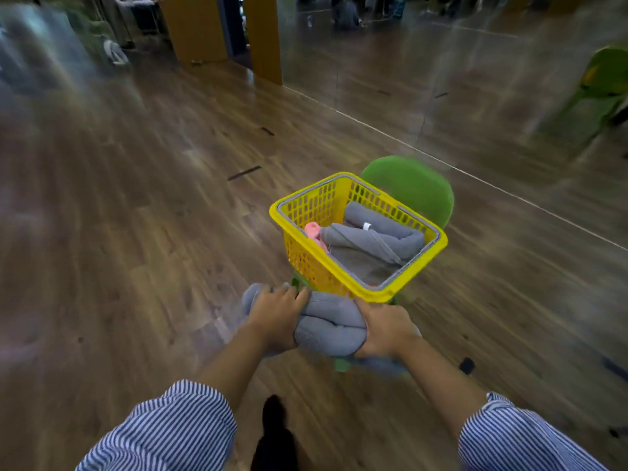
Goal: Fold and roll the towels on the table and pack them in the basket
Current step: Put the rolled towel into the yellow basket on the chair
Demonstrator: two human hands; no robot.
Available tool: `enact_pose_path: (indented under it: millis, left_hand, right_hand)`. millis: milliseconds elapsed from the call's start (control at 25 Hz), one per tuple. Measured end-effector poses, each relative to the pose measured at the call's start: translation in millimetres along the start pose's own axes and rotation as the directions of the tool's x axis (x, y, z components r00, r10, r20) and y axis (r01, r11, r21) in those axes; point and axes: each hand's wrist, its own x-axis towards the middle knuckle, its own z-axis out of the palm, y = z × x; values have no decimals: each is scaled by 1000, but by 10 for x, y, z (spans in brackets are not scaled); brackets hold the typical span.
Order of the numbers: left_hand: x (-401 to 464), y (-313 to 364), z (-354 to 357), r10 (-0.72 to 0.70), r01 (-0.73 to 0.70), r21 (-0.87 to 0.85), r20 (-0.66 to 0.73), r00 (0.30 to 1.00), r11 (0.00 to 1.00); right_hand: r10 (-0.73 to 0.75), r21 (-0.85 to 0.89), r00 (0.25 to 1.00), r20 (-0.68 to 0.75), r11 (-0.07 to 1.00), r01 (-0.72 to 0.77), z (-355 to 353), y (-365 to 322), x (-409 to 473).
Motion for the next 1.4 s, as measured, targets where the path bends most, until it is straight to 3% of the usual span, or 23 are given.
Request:
enact_pose_path:
  millis: [320,560,960,1160,1280,1400]
  left_hand:
    - [1647,-933,255,246,-249,-18,-99,964,968]
    - [2744,-1031,359,443,-460,-102,-153,883,882]
    - [4304,-1052,551,330,-344,-141,-116,937,928]
    - [4425,-1011,951,289,-307,-191,-119,950,932]
    - [4330,-978,1315,422,-450,-174,-176,889,876]
    - [4338,-940,1566,618,-660,-195,-239,749,725]
  right_hand:
    - [274,-16,961,34,962,-274,-157,385,1224]
    - [418,30,908,-1,908,-418,-218,897,1681]
    - [512,-26,858,40,859,-511,-331,2225,2818]
    - [526,-108,836,157,850,-515,-128,2619,3193]
    - [537,-118,804,254,843,-525,71,2764,3236]
    - [560,-101,782,275,825,-555,222,2838,3254]
